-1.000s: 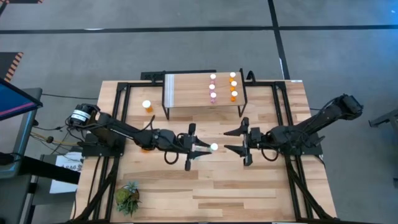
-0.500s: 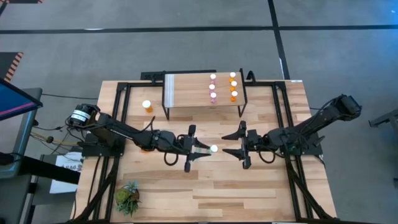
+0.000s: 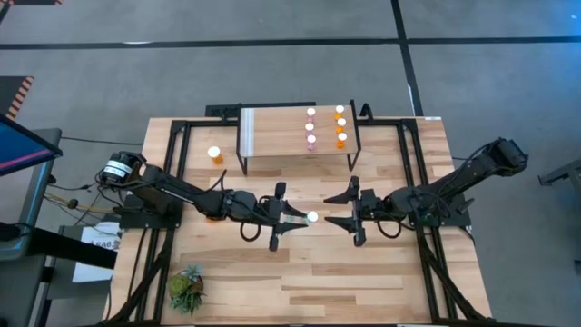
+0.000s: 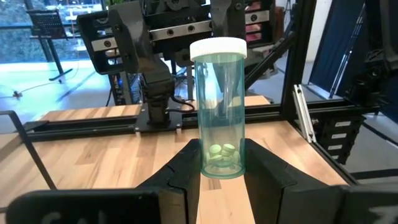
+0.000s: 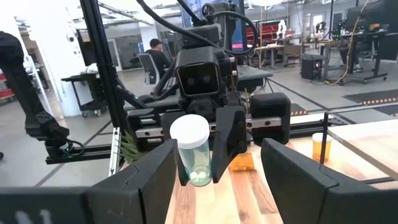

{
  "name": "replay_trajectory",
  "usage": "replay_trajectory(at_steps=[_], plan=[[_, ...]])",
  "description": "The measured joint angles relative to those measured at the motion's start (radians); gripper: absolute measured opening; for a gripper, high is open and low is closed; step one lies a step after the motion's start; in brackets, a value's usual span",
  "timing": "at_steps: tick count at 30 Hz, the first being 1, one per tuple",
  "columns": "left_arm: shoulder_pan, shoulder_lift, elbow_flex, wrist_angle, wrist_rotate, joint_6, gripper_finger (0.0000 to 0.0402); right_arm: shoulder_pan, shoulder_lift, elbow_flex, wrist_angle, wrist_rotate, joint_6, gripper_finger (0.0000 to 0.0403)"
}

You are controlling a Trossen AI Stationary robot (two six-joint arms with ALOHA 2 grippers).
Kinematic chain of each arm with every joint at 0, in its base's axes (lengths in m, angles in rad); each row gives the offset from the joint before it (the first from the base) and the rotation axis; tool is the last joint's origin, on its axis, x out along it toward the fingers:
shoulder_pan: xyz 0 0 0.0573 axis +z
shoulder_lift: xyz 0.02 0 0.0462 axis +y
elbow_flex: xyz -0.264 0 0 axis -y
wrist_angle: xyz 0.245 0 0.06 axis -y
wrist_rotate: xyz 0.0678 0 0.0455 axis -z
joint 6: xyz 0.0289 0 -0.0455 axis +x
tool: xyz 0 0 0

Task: Pick and place medicine bottles onto shelf by color
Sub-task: Put the left blue pill bottle on the shelf

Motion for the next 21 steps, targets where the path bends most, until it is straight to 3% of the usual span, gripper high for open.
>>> replay_trajectory(at_steps=[21], plan=[[0.002,0.000,0.000,-0.001,0.000,-0.029,0.0083,-0.004,0.000,0.000,-0.009,0.000,-0.128,0.0256]])
